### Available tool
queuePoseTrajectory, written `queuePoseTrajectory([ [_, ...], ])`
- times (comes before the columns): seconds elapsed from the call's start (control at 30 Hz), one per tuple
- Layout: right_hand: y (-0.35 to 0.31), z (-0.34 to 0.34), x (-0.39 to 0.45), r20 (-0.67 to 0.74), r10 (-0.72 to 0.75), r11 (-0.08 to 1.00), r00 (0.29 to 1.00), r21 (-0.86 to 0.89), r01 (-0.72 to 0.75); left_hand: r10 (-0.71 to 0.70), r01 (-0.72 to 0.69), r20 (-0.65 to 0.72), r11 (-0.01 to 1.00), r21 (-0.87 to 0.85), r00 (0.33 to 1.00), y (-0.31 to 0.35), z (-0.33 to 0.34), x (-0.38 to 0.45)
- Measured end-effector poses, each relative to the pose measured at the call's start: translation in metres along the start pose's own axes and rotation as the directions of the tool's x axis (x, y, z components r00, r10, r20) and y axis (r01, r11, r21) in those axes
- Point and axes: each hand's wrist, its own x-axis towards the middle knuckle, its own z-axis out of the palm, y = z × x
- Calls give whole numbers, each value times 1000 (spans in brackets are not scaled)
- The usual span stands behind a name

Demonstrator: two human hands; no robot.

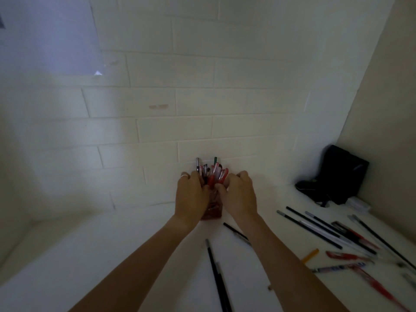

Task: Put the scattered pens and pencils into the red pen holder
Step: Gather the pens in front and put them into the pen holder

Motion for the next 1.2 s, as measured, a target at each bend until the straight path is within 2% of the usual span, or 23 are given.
queuePoseTrajectory([
  [0.1, 8, -15, -12, -4, 10, 1000, 1000, 22, -10, 75, -70, -51, 993, 92, 996, -2, -10, -36],
  [0.13, 10, -20, -19, 17, -2, 1000, 1000, 16, 2, 100, -94, -29, 984, 151, 995, -1, -15, -50],
  [0.2, 16, -28, -33, 131, 2, 1000, 991, -30, 2, 52, -100, 162, 948, 303, 985, 4, -25, -77],
  [0.27, 20, -34, -48, 327, 73, 994, 942, -104, -41, -108, -108, 422, 883, 457, 900, 11, -31, -99],
  [0.3, 22, -38, -55, 439, 119, 989, 891, -135, -65, -173, -118, 504, 862, 493, 846, 15, -32, -107],
  [0.37, 21, -47, -71, 648, 210, 977, 732, -169, -131, -234, -139, 583, 841, 523, 778, 19, -29, -118],
  [0.43, 18, -55, -90, 794, 262, 965, 548, -217, -146, -249, -128, 593, 845, 520, 765, 21, -25, -123],
  [0.47, 16, -57, -100, 832, 262, 965, 490, -225, -134, -257, -108, 586, 851, 514, 769, 21, -23, -124],
  [0.5, 15, -57, -109, 843, 257, 966, 472, -218, -136, -265, -85, 573, 856, 510, 776, 22, -22, -124],
  [0.53, 14, -55, -117, 837, 256, 966, 485, -207, -152, -274, -61, 559, 860, 507, 783, 22, -22, -124],
  [0.67, 14, -47, -134, 747, 274, 959, 605, -163, -234, -325, 41, 517, 873, 486, 792, 21, -24, -122],
  [0.8, 25, -31, -137, 622, 272, 961, 735, -218, -171, -353, 103, 505, 883, 458, 788, 18, -29, -120],
  [0.9, 29, -20, -138, 531, 260, 959, 807, -237, -153, -355, 120, 508, 891, 437, 785, 16, -31, -121],
  [1.07, 29, -10, -135, 451, 232, 969, 862, -186, -163, -340, 146, 510, 912, 383, 790, 16, -25, -122],
  [1.2, 24, 2, -135, 485, 204, 979, 851, -99, -178, -320, 200, 490, 938, 283, 811, 23, -21, -117],
])
